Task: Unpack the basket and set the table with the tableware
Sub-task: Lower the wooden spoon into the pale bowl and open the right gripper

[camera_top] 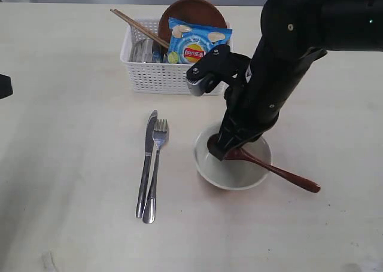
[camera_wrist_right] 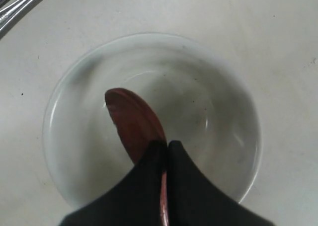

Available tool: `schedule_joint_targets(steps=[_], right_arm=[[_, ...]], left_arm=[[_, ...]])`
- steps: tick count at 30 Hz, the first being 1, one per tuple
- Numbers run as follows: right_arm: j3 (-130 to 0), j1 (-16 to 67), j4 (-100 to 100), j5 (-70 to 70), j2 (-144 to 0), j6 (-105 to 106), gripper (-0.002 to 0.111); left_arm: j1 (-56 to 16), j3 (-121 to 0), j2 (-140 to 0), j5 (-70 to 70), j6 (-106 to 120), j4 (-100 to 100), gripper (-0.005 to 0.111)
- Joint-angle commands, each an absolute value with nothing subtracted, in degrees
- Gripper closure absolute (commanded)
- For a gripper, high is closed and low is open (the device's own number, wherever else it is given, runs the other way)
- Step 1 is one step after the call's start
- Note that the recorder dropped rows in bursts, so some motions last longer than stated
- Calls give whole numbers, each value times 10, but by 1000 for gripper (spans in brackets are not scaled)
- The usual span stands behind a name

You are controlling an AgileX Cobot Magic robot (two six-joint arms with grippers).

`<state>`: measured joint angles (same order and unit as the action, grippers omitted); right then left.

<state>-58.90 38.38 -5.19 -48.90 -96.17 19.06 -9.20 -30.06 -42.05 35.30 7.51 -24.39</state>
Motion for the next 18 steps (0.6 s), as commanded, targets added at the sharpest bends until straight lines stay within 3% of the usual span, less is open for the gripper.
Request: schedule_joint_targets(steps=[1, 14, 18], right_arm=[[-592, 384, -46, -470, -962, 204, 108], [-592, 384, -48, -474, -962, 208, 108], [-592, 384, -48, -476, -962, 208, 88]], left_arm=[[-93, -298, -419, 349, 77, -239, 73], [-93, -298, -419, 349, 77, -239, 73], [-93, -298, -419, 350, 77, -239, 73]])
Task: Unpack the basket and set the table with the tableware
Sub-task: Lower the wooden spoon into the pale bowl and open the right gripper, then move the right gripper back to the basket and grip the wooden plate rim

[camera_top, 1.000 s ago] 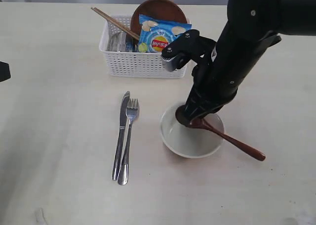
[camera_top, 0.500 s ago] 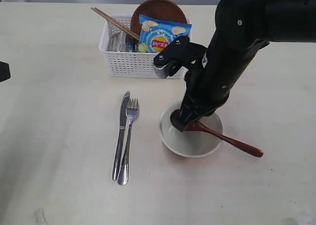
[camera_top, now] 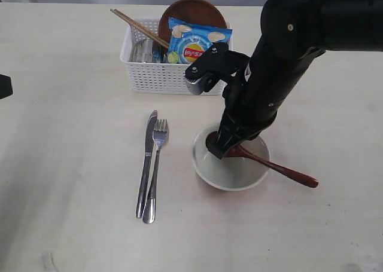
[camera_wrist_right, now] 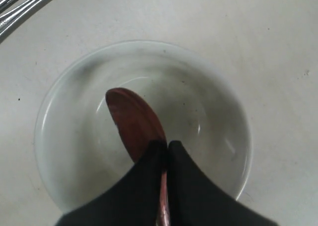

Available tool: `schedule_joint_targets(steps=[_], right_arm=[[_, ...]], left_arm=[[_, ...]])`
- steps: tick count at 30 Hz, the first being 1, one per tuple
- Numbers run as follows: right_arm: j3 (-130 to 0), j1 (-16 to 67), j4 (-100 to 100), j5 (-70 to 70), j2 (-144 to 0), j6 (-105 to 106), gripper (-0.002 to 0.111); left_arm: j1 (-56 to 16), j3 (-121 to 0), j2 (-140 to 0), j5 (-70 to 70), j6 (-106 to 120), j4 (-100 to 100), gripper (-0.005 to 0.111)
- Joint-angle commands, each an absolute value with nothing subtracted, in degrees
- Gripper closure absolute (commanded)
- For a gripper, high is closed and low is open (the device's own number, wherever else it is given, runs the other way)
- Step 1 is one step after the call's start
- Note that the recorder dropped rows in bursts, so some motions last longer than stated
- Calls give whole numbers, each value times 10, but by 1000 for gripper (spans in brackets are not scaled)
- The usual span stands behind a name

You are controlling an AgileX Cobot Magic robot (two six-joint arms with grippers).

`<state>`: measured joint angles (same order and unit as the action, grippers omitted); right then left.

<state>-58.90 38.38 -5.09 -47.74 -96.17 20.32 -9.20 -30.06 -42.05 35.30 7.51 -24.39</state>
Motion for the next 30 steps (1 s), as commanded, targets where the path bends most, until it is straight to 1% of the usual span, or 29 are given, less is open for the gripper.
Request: schedule_joint_targets(steps=[1, 2, 3, 6, 11, 17, 20, 22, 26, 30], right_arm=[[-592, 384, -48, -476, -962, 208, 79], [-592, 384, -48, -476, -962, 205, 74], [-592, 384, -48, -478, -962, 204, 72], [-592, 384, -45, -479, -962, 204, 74], [-608, 384, -45, -493, -962, 201, 74], [-685, 384, -45, -549, -962, 158, 74], [-727, 384, -45, -555, -962, 126, 74], [-755, 383, -45, -553, -962, 113, 71], [-804, 383, -21, -533, -970, 42, 58], [-860, 383, 28, -526, -1002, -36, 57]], left_arm=[[-93, -298, -419, 350, 77, -239, 73], [-93, -298, -419, 352, 77, -239, 73], [-93, -298, -419, 352, 77, -239, 73], [-93, -298, -419, 352, 77, -239, 73], [-93, -298, -419, 352, 77, -239, 73], [-93, -298, -419, 352, 77, -239, 73], [-93, -298, -419, 352, 77, -239, 73], [-93, -298, -419, 352, 77, -239, 73], [-93, -298, -419, 352, 77, -239, 73], [-93, -298, -419, 352, 77, -239, 73]])
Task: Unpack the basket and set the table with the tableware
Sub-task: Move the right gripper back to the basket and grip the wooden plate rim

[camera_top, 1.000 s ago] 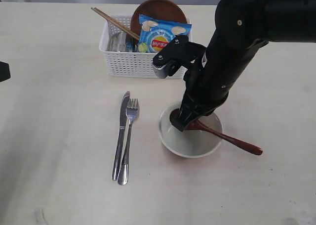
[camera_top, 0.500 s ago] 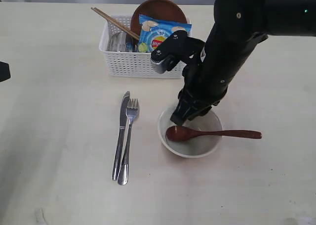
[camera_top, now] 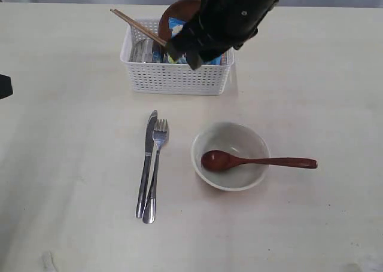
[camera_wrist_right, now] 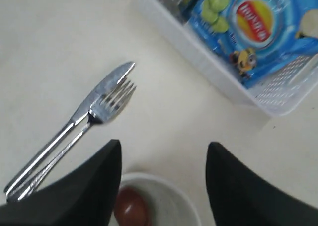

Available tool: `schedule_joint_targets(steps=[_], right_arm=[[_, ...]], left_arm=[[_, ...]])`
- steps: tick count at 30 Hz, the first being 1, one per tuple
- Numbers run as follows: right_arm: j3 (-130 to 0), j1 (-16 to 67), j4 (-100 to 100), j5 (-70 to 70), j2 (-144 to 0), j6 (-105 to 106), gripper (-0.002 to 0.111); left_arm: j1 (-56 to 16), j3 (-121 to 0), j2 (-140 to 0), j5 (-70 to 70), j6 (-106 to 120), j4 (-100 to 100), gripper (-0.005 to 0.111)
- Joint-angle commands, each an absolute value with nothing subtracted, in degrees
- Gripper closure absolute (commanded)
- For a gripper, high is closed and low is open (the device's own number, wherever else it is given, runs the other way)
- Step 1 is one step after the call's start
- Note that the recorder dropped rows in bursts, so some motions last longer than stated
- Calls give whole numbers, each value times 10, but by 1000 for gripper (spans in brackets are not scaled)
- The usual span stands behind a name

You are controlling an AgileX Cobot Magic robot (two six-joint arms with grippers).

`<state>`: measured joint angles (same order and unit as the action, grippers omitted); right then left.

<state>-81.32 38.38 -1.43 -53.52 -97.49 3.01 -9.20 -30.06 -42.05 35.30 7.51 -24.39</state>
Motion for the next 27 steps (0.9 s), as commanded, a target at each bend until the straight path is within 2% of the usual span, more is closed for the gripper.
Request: schedule_joint_targets(steps=[1, 9, 16, 23, 27], right_arm=[[-876, 383, 30, -527, -1014, -44, 57], [-1001, 370, 44, -527, -1107, -83, 57], [-1133, 299, 18, -528, -1201, -62, 58], [-1237, 241, -126, -530, -1299, 179, 58], [-1260, 229, -118, -524, -1321, 327, 58]], left_arm=[[-93, -298, -419, 352, 77, -239, 73], [-93, -298, -419, 351, 77, -240, 73], [-93, -298, -419, 351, 77, -244, 73], [-93, -298, -419, 351, 77, -247, 73], [-93, -298, -419, 351, 77, -251, 73]])
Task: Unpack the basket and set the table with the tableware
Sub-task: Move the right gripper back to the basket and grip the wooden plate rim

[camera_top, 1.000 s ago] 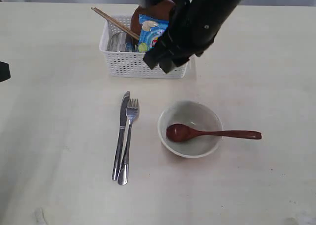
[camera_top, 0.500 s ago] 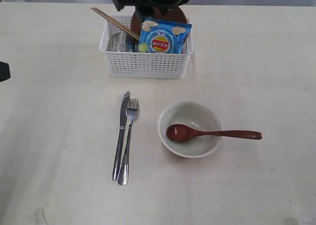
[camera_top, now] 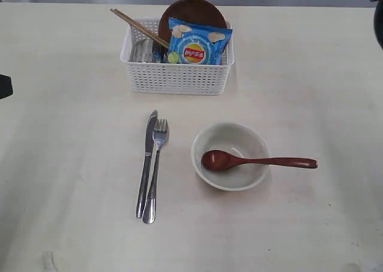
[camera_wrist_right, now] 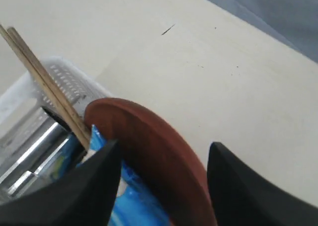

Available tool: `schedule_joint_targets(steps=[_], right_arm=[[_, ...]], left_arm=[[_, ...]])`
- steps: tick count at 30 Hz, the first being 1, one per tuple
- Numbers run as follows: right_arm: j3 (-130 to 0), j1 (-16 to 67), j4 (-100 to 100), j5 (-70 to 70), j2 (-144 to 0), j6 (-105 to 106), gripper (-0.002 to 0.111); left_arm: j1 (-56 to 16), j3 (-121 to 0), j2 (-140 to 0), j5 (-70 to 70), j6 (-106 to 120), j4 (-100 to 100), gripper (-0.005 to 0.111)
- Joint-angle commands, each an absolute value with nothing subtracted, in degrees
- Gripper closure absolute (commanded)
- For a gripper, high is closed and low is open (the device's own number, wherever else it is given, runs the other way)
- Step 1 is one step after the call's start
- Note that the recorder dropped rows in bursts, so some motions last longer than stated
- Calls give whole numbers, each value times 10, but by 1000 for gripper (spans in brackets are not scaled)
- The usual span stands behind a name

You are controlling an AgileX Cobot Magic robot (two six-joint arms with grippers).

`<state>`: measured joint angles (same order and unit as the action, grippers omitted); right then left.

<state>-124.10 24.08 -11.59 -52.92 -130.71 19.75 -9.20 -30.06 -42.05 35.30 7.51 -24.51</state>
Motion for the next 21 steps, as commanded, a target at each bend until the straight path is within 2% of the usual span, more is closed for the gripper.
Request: schedule_joint_targets(steps=[1, 5, 11, 21], right_arm=[[-1260, 226, -118, -516, -1322, 343, 58], [-1258, 198, -150, -499, -1334, 364, 58], [-1258, 160, -290, -561, -1347, 457, 58], [-1258, 154, -399, -637, -1349, 594, 58]], left_arm=[[-93, -298, -419, 351, 77, -251, 73], [-93, -298, -419, 349, 77, -251, 73], [-93, -298, -419, 349, 77, -251, 73], [-93, -298, -419, 349, 77, -251, 73]])
